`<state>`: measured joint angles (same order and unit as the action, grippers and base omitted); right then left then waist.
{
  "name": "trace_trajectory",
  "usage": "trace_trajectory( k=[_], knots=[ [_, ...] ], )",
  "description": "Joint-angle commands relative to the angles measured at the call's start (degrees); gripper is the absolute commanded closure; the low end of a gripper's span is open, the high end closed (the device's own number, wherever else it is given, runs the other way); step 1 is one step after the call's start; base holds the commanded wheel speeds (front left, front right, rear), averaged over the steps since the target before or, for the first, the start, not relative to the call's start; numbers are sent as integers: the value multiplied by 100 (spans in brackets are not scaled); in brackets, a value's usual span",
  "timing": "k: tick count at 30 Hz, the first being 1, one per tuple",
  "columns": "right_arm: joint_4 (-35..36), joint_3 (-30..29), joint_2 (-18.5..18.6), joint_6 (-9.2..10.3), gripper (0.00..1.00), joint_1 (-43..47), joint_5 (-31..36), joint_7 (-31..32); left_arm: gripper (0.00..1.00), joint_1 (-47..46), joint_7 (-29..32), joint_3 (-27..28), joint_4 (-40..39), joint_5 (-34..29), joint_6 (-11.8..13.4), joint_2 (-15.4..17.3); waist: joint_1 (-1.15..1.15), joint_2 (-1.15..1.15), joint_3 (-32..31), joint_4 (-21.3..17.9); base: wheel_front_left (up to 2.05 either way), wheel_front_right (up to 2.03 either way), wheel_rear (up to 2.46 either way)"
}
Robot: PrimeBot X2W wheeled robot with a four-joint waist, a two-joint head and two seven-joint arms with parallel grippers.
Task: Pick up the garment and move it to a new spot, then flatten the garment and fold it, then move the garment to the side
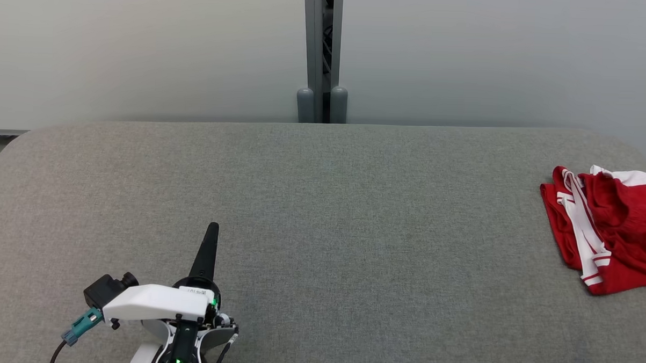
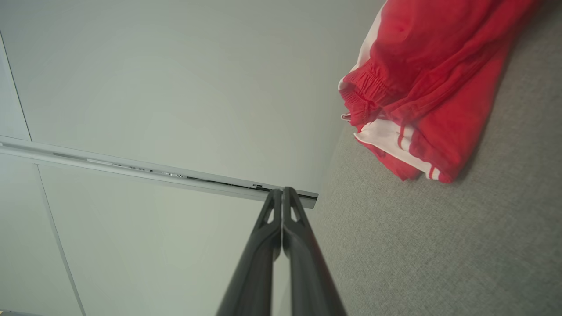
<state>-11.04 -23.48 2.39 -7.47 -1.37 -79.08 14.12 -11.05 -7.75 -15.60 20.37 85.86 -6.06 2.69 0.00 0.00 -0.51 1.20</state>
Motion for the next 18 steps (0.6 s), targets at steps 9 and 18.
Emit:
trace_trajectory(
  k=[9, 18],
  knots=[
    [91, -184, 69, -4, 100, 37, -491, 191, 100, -200, 54, -45, -9, 407, -76, 27, 0, 0, 23, -37, 0, 0, 0],
    [133, -346, 72, -4, 100, 50, -897, 346, 100, -301, 83, -88, 4, 743, -113, 28, 0, 0, 46, -75, 0, 0, 0]
  ],
)
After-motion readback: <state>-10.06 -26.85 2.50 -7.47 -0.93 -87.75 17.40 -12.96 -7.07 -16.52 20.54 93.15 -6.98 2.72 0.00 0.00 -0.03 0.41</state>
